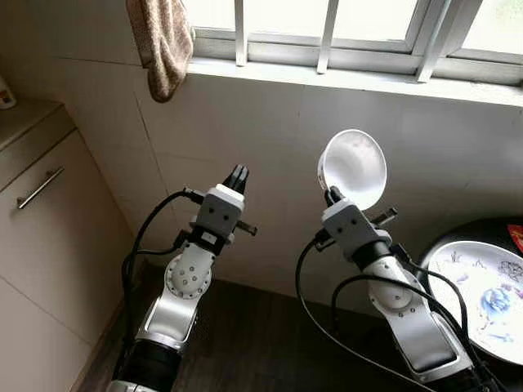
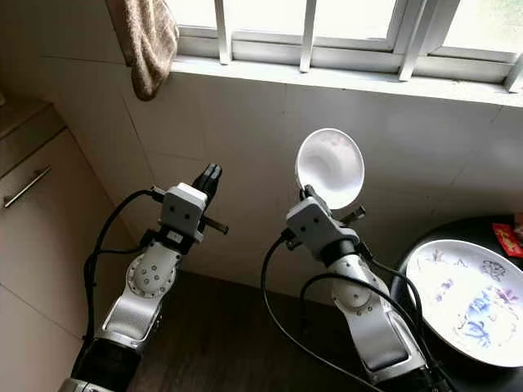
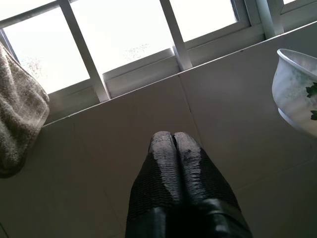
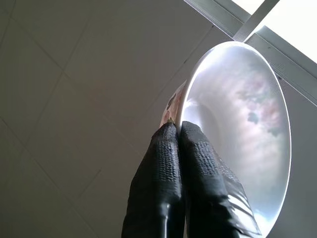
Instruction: Kitchen organization
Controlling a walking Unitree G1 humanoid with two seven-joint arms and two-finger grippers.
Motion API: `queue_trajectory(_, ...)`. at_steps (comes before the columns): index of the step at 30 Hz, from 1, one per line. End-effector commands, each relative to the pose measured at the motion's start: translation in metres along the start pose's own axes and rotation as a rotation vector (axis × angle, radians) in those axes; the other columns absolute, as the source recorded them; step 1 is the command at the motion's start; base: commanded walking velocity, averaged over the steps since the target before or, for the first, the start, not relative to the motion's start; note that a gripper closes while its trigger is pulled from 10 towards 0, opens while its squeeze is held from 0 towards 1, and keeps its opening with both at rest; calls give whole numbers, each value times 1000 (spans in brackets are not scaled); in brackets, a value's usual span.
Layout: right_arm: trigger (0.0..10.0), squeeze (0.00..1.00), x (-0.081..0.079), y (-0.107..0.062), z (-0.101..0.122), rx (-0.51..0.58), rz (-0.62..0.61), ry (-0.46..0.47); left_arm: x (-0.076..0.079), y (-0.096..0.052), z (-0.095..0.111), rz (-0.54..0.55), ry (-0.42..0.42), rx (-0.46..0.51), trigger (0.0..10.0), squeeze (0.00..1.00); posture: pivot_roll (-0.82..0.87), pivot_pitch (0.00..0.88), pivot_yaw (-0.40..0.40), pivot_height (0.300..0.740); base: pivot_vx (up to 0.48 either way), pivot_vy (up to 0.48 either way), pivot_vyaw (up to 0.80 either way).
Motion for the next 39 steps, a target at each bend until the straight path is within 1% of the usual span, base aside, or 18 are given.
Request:
queue_trajectory(1, 0, 0, -2, 0, 2, 13, 12, 11, -3, 0, -2, 9, 0, -15, 10000, 0, -90, 0, -28, 740, 0, 0, 800)
queue_trajectory(8, 0, 0, 0, 0, 2, 21, 5, 5, -3, 1, -3, 15, -20, -22, 10000, 0, -91, 0, -27, 740, 0, 0, 800)
queue_trajectory(13, 0, 0, 0, 0, 2, 21, 0, 7, -2, 1, -4, 6, -35, -33, 10000, 0, -91, 0, -27, 740, 0, 374, 800)
queue_trajectory(16, 0, 0, 1, 0, 2, 20, -3, 10, -3, 2, -3, 10, -28, -25, 10000, 0, -89, 0, -26, 740, 0, 446, 800)
queue_trajectory(21, 0, 0, 3, 1, 2, 21, -12, 21, -2, 1, 0, 1, 1, -10, 10000, 0, -89, 0, -27, 740, 0, 0, 800)
queue_trajectory(23, 0, 0, 4, 2, 2, 20, -17, 26, -2, 1, 1, 3, -11, -2, 10000, 0, -88, 0, -27, 740, 0, 0, 800)
queue_trajectory(26, 0, 0, 6, 3, 2, 23, -21, 31, -2, 1, 1, -1, -1, -1, 10000, 0, -87, 0, -27, 740, 0, 0, 800)
queue_trajectory(30, 0, 0, 9, 6, 5, 33, -34, 44, -4, 1, 4, 11, -21, 15, 10000, 0, -85, 0, -28, 740, 0, 0, 800)
queue_trajectory(33, 0, 0, 12, 8, 9, 52, -48, 41, -5, 1, 5, 17, -16, 27, 10000, 0, -85, 0, -28, 740, 0, 0, 800)
queue_trajectory(39, 0, 0, 16, 10, 13, 78, -66, 36, -14, 2, 9, 59, -19, 45, 10000, 0, -82, 0, -28, 740, 0, 0, 800)
Point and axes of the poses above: a point about 5 cm out from each wrist's last joint towards the gripper, its own y axis pointing out of the wrist towards the gripper, its own z axis along the axis of the wrist's last joint, x = y × z, the point moved 3 cm from there along y, pointing out of the wrist towards the gripper, and after that the axes turned 2 degrees about y, right-handed, at the moved point
